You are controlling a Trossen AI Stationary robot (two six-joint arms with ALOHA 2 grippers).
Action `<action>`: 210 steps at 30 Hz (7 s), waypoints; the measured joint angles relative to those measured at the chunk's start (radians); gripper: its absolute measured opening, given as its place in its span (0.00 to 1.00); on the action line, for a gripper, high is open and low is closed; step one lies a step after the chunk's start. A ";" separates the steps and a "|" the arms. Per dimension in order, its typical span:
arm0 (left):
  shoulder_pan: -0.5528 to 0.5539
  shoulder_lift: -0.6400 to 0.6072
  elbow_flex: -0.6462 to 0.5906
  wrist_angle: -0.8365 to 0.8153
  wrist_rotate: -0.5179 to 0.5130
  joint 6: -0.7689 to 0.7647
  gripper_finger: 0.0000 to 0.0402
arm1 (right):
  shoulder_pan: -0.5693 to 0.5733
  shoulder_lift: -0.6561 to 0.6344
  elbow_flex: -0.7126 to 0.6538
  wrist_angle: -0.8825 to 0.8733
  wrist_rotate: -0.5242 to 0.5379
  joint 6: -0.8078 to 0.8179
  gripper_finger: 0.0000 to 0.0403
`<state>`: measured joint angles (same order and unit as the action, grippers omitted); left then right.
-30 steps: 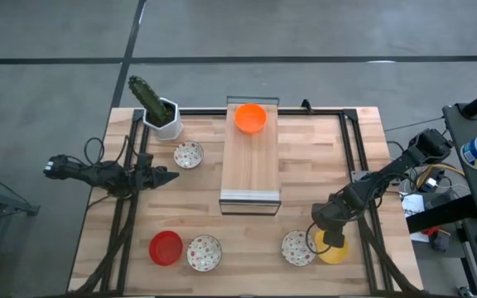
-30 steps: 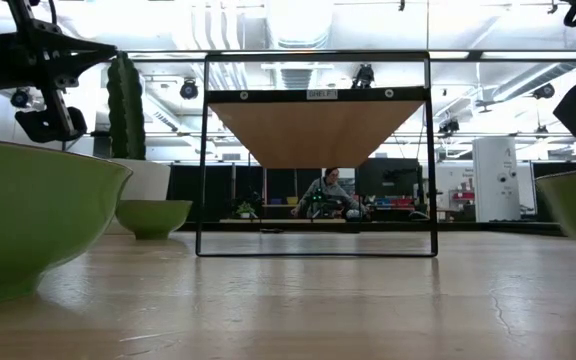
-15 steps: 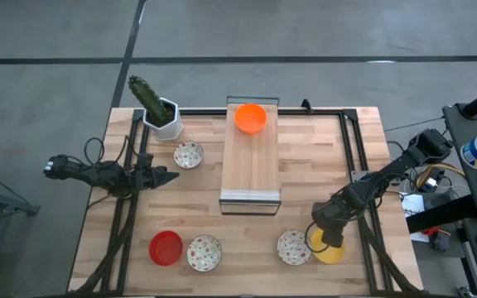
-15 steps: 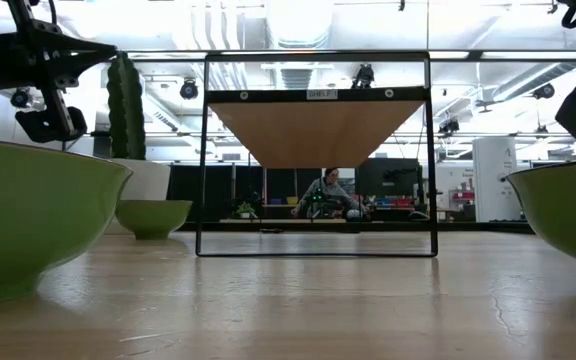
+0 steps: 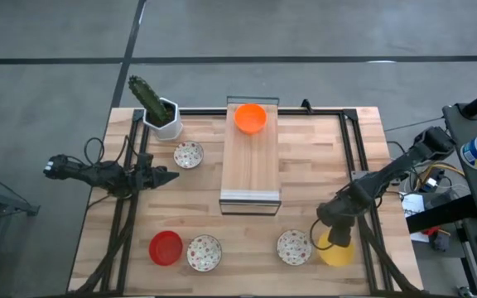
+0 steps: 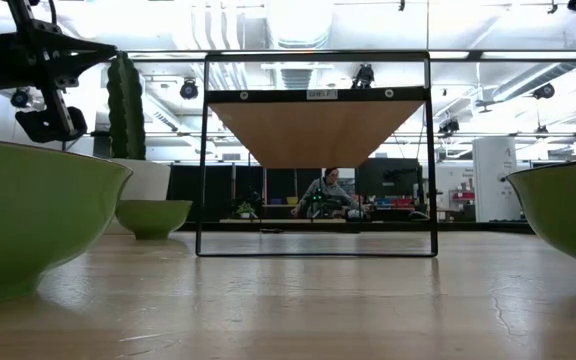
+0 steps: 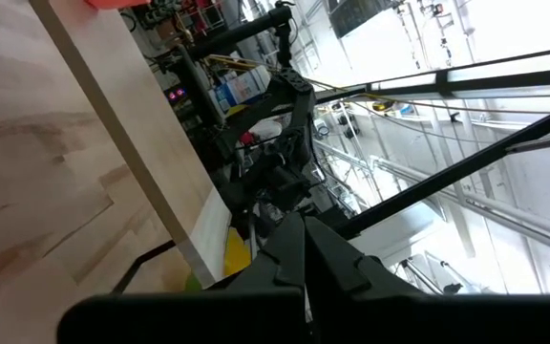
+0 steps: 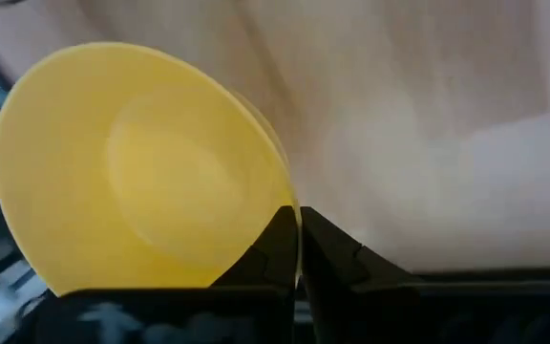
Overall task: Pick & Place Mini bowls
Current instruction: Stack the yellow bowl on the light orange bowl on the shelf, then stack the red bowl on the yellow bowl on the shelf
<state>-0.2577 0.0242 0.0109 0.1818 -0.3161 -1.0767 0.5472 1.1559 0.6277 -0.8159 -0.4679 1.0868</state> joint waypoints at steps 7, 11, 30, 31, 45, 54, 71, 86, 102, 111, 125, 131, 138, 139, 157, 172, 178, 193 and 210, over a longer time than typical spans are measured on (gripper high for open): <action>0.000 0.000 0.000 -0.004 0.000 0.001 0.00 | -0.001 -0.114 0.041 0.003 -0.085 0.045 0.02; 0.000 0.000 0.000 -0.006 0.000 0.003 0.00 | -0.017 -0.164 0.094 -0.023 -0.016 0.088 0.02; 0.000 0.000 0.000 -0.002 0.000 0.003 0.00 | -0.222 -0.155 0.513 -0.428 0.311 -0.031 0.02; 0.000 0.000 0.000 -0.001 0.000 0.003 0.00 | -0.243 -0.147 0.540 -0.446 0.313 -0.043 0.02; 0.000 0.000 0.000 -0.003 0.000 0.003 0.00 | -0.517 0.058 0.907 -0.595 0.313 -0.377 0.02; 0.000 0.000 0.000 -0.003 0.000 -0.003 0.00 | -0.606 0.231 1.149 -0.700 0.312 -0.564 0.02; 0.000 0.000 0.000 -0.004 0.000 -0.003 0.00 | -0.807 0.501 1.524 -0.755 0.348 -0.653 0.02; 0.000 0.000 0.000 -0.004 0.000 0.002 0.00 | -0.987 0.766 1.728 -0.735 0.407 -0.680 0.02; 0.000 0.000 0.000 -0.003 0.000 0.000 0.00 | -1.093 0.890 1.728 -0.578 0.419 -0.694 0.02; 0.000 0.000 0.000 -0.004 0.000 -0.001 0.00 | -1.115 0.909 1.727 -0.590 0.442 -0.691 0.02; 0.000 0.000 0.000 -0.003 0.000 -0.001 0.00 | -1.125 0.910 1.705 -0.592 0.445 -0.695 0.02; 0.000 0.000 0.000 -0.003 0.000 -0.001 0.00 | -1.124 0.910 1.664 -0.593 0.445 -0.698 0.02; 0.000 0.000 0.000 -0.003 0.000 -0.008 0.00 | -1.121 0.910 1.646 -0.590 0.445 -0.702 0.02; 0.000 0.000 0.000 -0.003 0.000 -0.009 0.00 | -1.121 0.910 1.646 -0.590 0.445 -0.702 0.02; 0.000 0.000 0.000 -0.003 0.000 -0.009 0.00 | -1.121 0.904 1.646 -0.583 0.441 -0.729 0.26; 0.000 0.000 0.000 -0.004 -0.015 0.000 0.00 | -1.129 0.883 1.712 -0.530 0.386 -0.768 0.17; 0.000 0.000 0.000 -0.004 -0.015 0.000 0.00 | -1.154 0.882 1.683 -0.530 0.362 -0.770 0.03; 0.000 0.000 0.000 -0.004 -0.025 0.001 0.00 | -1.164 0.882 1.602 -0.501 0.354 -0.778 0.02; 0.000 0.000 0.000 -0.003 -0.023 -0.091 0.00 | -1.124 0.882 1.709 -0.486 0.330 -0.780 0.02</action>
<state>-0.2578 0.0239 0.0106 0.1787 -0.3389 -1.1679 -0.5768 2.0377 2.3370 -1.3014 -0.1383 0.3063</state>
